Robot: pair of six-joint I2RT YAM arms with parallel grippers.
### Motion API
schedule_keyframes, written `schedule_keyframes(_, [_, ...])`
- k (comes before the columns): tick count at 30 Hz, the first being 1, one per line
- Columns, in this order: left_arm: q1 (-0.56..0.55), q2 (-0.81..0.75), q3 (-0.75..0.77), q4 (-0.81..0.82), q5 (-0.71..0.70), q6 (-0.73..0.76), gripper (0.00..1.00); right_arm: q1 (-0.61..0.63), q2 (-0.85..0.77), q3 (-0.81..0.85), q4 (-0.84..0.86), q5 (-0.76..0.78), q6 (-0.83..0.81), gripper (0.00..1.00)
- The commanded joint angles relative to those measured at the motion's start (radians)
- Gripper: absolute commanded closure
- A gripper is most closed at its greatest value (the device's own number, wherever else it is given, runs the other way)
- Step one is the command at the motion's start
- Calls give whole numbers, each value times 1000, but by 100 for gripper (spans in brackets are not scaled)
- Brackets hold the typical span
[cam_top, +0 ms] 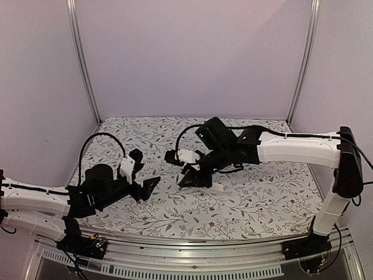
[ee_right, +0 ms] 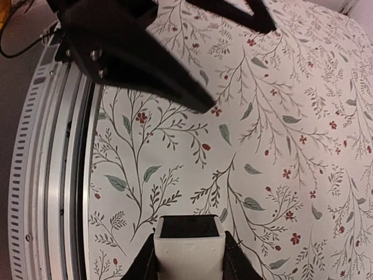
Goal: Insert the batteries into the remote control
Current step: Pick up the remote control from the center of the board, then pass from the right arm to the left
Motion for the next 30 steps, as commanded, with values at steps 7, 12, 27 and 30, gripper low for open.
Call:
schedule_keyframes(7, [-129,71,171,266,280,127,14,-49,-340,-77,574,-273,316,94])
schedule_keyframes(12, [-133,188,344,309,361,83,9,-48,-384,-87,698,-339,391,95])
schedule_keyframes(27, [-133,271,461,332,454,-47,74,-50,-447,-164,802,-344,448,94])
schedule_keyframes(30, [-135,276,473,319,459,-63,93,-50,-444,-165,807,-342,452,94])
